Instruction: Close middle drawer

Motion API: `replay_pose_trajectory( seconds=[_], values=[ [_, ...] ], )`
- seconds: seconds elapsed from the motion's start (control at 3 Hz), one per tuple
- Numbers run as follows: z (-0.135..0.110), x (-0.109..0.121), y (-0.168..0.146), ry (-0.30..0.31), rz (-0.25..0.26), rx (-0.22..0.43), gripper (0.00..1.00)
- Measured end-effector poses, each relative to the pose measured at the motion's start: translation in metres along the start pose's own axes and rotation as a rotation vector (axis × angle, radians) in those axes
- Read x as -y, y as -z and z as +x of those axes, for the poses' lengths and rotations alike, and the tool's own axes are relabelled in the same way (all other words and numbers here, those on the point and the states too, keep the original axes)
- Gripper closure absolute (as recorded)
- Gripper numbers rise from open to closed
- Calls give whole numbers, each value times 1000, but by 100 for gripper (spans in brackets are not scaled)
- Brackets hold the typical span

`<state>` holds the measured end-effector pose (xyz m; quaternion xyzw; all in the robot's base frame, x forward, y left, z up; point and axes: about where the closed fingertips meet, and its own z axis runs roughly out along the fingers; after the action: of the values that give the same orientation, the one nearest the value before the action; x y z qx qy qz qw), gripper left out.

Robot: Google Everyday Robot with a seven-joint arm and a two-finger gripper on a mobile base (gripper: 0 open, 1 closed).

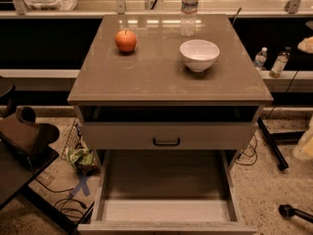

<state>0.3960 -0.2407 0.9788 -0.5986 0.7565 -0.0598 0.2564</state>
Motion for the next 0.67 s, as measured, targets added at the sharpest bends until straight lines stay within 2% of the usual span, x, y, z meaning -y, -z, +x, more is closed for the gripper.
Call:
replay_pose_trajectory(
  seconds=[0.33, 0.67],
  values=[
    [37, -31, -32, -15, 7, 66, 17],
    [67, -67, -71, -7, 6, 105, 39]
  ],
)
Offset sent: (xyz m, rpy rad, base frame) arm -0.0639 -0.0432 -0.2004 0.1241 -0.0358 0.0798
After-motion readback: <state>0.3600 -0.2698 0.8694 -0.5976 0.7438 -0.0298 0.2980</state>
